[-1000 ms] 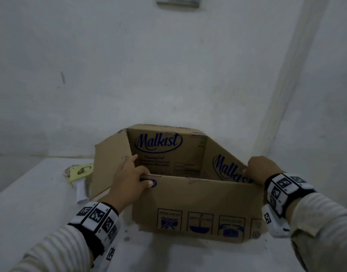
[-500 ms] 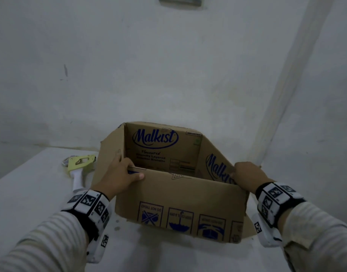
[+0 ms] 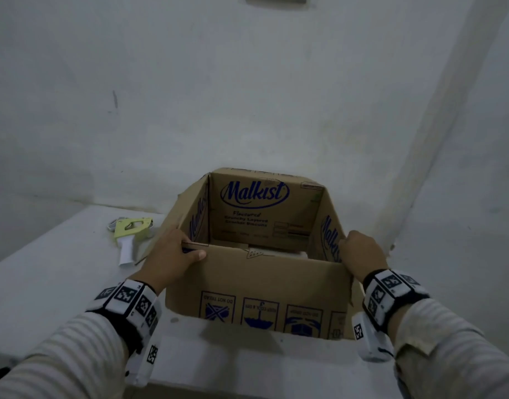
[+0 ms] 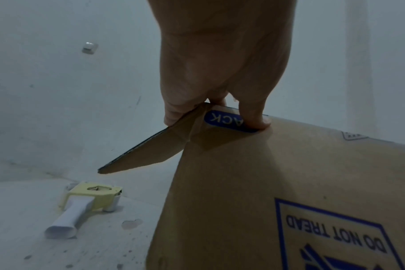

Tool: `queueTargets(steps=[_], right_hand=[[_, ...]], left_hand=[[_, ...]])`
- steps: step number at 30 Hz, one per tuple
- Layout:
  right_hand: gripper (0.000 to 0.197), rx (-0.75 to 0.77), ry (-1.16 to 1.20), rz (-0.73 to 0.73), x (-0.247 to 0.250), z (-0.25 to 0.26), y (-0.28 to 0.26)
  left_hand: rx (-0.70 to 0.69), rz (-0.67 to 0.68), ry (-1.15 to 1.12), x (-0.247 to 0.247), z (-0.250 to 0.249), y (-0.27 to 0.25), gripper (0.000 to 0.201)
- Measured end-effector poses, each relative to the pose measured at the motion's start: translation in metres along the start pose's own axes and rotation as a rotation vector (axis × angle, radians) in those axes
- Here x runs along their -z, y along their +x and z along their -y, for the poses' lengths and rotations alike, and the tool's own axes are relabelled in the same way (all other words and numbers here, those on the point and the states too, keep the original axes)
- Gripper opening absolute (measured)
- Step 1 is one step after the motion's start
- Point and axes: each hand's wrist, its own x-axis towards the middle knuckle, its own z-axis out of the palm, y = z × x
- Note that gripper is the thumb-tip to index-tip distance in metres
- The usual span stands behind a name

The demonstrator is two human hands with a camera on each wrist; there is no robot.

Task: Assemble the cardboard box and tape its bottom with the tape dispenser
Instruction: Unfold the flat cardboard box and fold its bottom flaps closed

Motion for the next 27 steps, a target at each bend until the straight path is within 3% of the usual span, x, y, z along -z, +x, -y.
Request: queueTargets(steps=[4,7,12,18,27], right_hand=[[0.019,0.066,-0.026,0.016,-0.001,0.001,-0.002],[0.032,0.14,-0.16,0.066,-0.005,0.009,-0.012],[0.044,0.26,-0.167,0.105,-0.021,0.039,-0.034],[0.04,0.414,-0.169,0.16,-0.04,0.096,-0.065],[0.03,0.637,-0.107,0.197,-0.083,0.214,-0.083]], left_hand=[[0.039,-0.032,-0.028,-0.004,-0.005,-0.003,0.027],[0.041,-0.051,-0.044,-0.006,-0.008,-0.006,0.026],[0.042,-0.088,-0.05,-0.007,-0.006,-0.01,0.03],[0.067,-0.123,-0.106,-0.005,-0.004,-0.021,0.064],[0.017,-0.058,-0.155,0.014,0.021,-0.02,0.065]])
